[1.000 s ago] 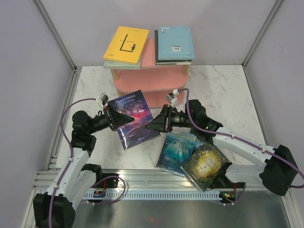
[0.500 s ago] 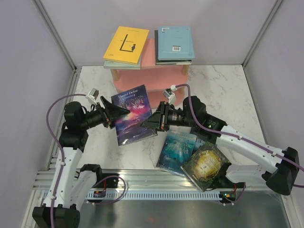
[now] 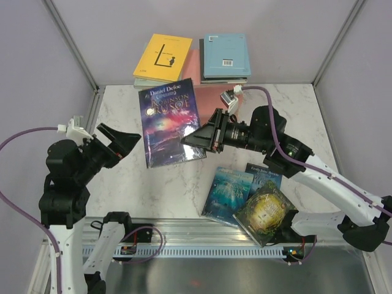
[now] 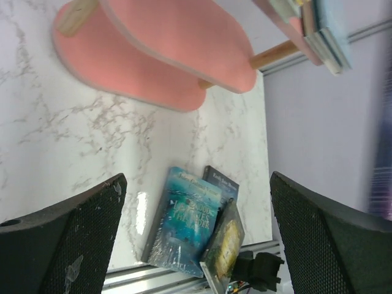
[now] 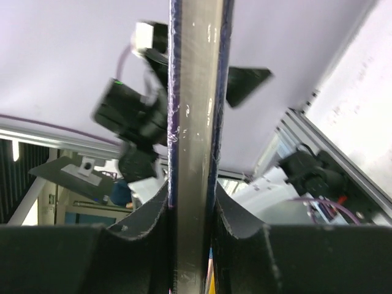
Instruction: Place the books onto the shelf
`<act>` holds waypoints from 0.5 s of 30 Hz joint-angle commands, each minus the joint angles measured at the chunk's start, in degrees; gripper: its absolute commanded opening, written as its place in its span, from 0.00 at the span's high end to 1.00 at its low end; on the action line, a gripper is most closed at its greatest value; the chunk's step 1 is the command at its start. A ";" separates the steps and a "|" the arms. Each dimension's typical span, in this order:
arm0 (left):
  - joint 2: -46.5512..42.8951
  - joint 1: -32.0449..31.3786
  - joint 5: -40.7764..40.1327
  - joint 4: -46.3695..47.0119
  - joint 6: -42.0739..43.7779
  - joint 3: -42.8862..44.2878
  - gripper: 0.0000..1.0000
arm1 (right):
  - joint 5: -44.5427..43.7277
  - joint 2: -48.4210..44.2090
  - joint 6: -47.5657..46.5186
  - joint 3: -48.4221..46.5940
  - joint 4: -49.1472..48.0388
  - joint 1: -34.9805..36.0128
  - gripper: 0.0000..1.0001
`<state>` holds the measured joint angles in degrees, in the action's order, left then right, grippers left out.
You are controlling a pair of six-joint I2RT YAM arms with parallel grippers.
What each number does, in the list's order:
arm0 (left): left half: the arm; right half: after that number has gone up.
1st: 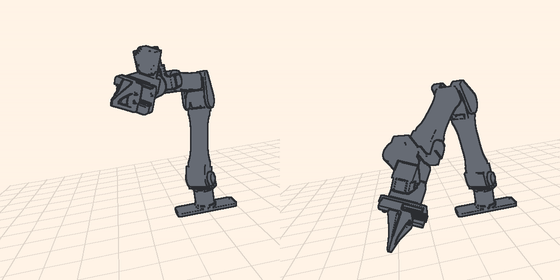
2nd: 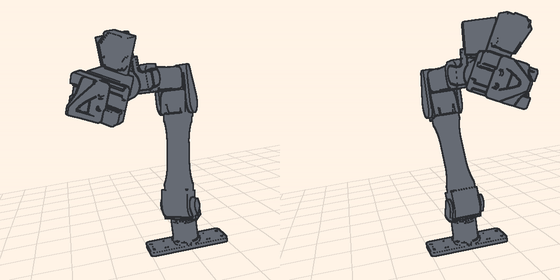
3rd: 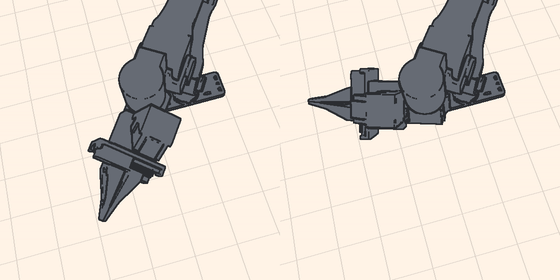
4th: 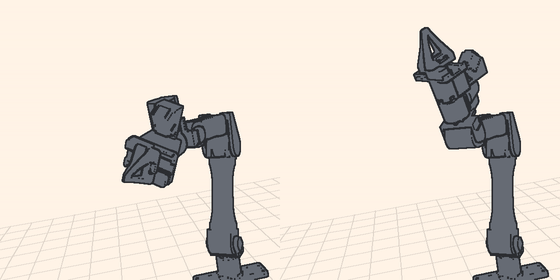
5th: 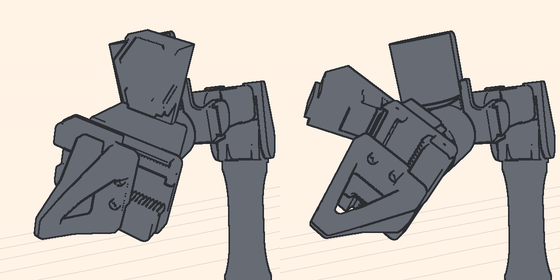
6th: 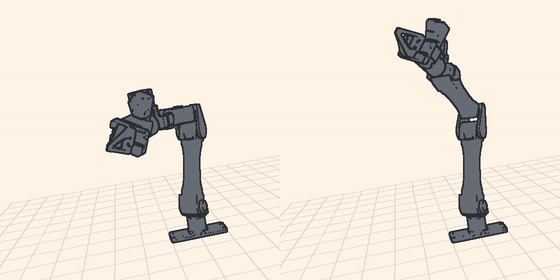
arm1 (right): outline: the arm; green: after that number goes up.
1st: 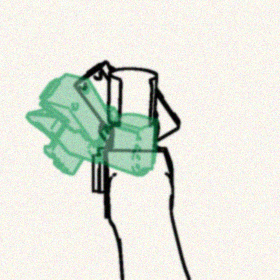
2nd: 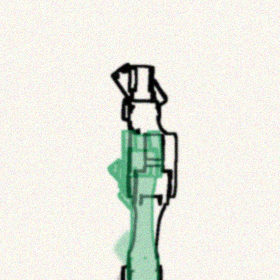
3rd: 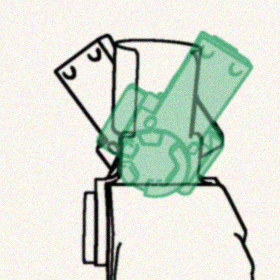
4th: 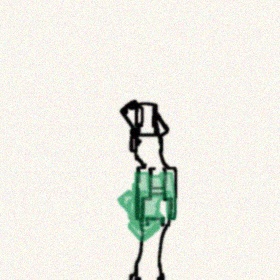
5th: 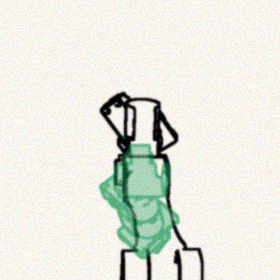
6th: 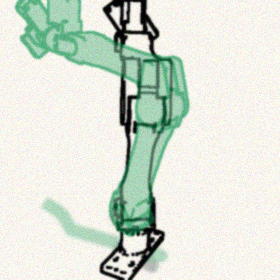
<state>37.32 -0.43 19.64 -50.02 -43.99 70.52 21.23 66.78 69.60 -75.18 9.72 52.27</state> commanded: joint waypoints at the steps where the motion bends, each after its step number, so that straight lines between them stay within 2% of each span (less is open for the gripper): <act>1: -0.05 0.25 -7.77 -7.99 3.65 -0.12 0.00 | -0.84 2.20 -3.23 -13.31 -7.09 -0.59 1.00; 4: -1.11 0.25 -7.16 -8.34 2.86 -2.14 0.00 | 0.47 8.78 -4.21 -22.97 -3.48 -4.26 1.00; 10: -1.64 0.25 -5.49 -9.30 2.42 -2.23 0.00 | 3.02 22.85 -1.66 -40.82 -2.34 -13.58 1.00; 15: -2.87 0.25 -4.43 -9.66 1.71 -2.76 0.01 | 1.63 36.38 -0.79 -55.92 0.82 -15.71 1.00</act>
<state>35.51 -0.45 15.07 -58.85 -43.20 67.79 23.90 99.04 67.59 -122.30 13.26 36.88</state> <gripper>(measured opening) 0.993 0.293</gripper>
